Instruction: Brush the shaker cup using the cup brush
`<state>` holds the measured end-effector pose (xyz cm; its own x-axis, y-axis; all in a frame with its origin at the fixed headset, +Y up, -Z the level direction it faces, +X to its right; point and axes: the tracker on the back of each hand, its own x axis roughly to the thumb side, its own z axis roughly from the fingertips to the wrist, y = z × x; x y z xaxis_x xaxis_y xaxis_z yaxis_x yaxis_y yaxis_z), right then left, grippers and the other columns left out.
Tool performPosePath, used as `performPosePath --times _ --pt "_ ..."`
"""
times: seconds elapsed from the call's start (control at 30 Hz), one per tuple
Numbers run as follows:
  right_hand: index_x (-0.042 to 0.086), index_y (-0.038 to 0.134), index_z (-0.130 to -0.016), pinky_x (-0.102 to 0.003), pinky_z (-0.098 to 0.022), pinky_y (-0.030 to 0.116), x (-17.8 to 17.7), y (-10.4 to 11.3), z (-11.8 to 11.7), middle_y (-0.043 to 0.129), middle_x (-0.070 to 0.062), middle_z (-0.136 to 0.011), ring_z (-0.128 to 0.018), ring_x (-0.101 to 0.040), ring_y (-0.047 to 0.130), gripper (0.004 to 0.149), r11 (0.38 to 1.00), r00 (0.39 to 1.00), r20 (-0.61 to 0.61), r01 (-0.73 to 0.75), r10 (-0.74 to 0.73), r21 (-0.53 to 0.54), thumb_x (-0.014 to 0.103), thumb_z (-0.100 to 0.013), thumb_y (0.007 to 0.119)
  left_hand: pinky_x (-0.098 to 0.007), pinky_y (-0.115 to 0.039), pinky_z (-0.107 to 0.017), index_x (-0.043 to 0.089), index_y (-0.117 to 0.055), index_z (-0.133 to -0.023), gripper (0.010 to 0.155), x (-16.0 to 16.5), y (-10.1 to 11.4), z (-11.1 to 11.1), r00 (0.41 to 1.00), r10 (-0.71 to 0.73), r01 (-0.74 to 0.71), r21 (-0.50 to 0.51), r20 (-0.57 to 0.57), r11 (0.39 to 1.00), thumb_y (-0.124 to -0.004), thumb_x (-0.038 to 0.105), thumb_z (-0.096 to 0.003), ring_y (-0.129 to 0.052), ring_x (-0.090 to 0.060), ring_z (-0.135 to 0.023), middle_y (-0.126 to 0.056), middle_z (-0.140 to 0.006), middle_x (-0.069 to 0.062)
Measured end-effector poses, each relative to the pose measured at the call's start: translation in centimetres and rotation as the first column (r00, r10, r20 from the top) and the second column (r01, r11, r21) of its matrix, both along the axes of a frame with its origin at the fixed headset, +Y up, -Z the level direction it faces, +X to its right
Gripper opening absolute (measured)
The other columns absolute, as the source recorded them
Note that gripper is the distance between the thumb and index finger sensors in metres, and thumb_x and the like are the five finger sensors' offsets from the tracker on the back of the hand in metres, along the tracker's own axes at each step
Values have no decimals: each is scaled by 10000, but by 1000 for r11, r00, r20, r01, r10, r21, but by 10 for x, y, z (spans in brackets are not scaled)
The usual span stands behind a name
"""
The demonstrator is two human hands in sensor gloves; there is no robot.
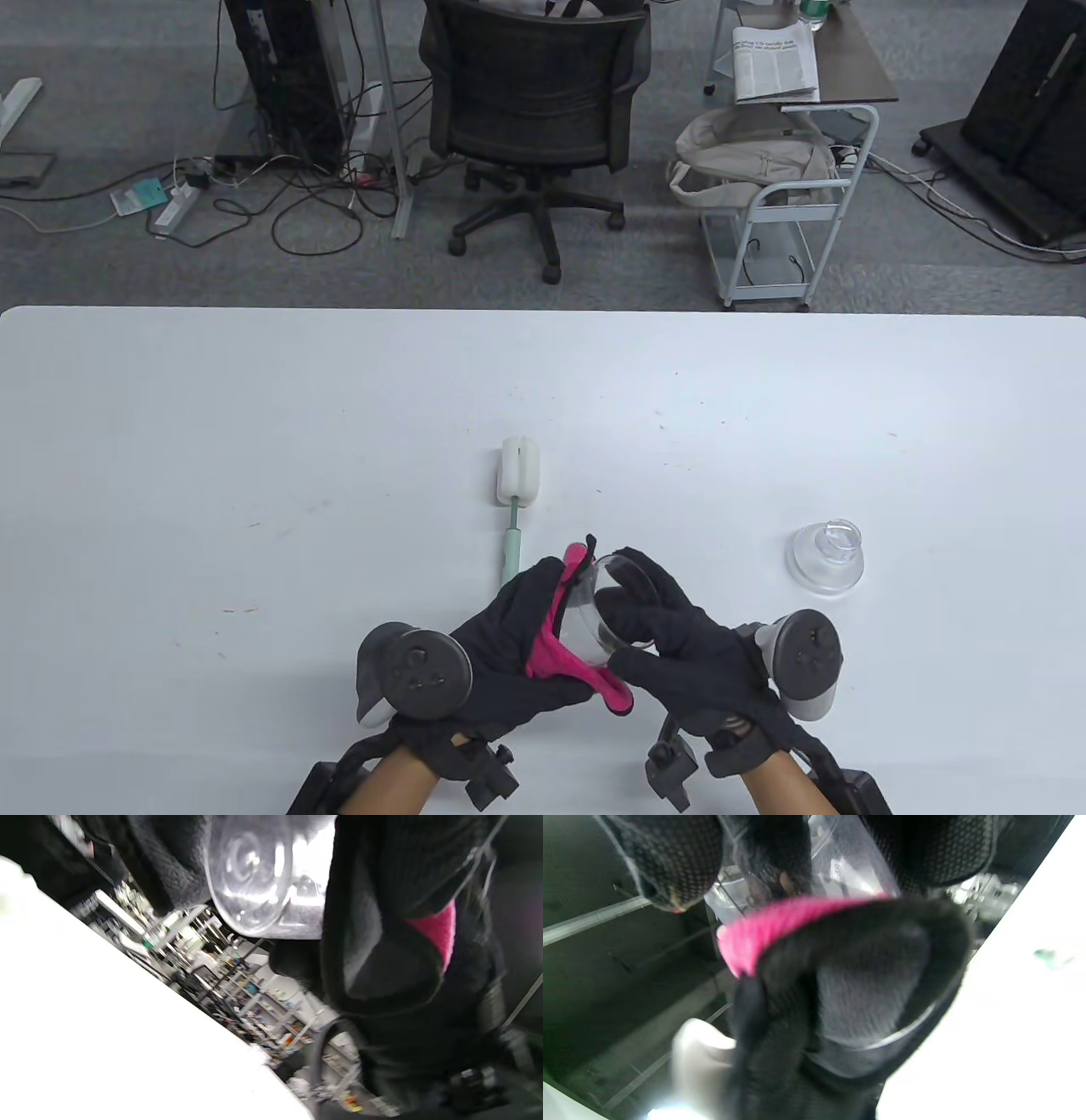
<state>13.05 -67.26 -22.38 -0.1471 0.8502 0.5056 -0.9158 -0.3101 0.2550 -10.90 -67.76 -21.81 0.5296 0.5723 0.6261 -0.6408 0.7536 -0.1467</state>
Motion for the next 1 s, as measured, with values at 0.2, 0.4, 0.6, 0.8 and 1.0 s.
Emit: performPosePath --times 0.2,0.4,0.6,0.8,1.0 --pt "134 825 -788 -596 -625 716 -13 -12 0 363 -362 -1086 -856 -594 725 552 993 997 -82 -24 14 -114 596 -492 766 -719 -512 -730 286 -29 -1115 1046 12 10 17 982 -147 167 181 -119 969 -812 641 -518 -622 -494 -1043 -322 -1196 -243" --pt "206 783 -703 -519 -597 809 6 -1 -2 463 -260 -1109 -819 -532 820 513 989 990 19 140 -139 -44 603 -398 894 -701 -552 -727 305 -38 -1117 1043 12 9 13 1000 11 -12 106 7 994 -815 646 -509 -671 -477 -1027 -346 -1201 -231" --pt "281 315 -1118 -521 -667 793 16 -10 -10 478 -212 -1130 -893 -515 795 842 932 938 -88 315 -334 -180 516 -487 820 -692 -593 -713 323 -94 -1133 1010 7 -1 -1 939 317 -286 -206 134 936 -834 618 -513 -730 -464 -989 -398 -1191 -241" --pt "367 424 -1119 -541 -716 640 9 -14 -11 447 -215 -1181 -990 -434 602 650 954 970 -35 228 -239 -192 510 -524 645 -705 -539 -733 315 -24 -1110 1029 10 -2 4 957 275 -259 -146 97 955 -834 579 -533 -660 -474 -1006 -299 -1201 -241" --pt "302 272 -1138 -482 -687 738 0 -13 -3 403 -273 -1153 -902 -478 691 660 975 984 24 181 -179 -125 415 -568 585 -726 -455 -736 318 23 -1084 1013 14 2 14 995 89 -86 65 -41 994 -823 522 -565 -539 -514 -1025 -178 -1187 -246"
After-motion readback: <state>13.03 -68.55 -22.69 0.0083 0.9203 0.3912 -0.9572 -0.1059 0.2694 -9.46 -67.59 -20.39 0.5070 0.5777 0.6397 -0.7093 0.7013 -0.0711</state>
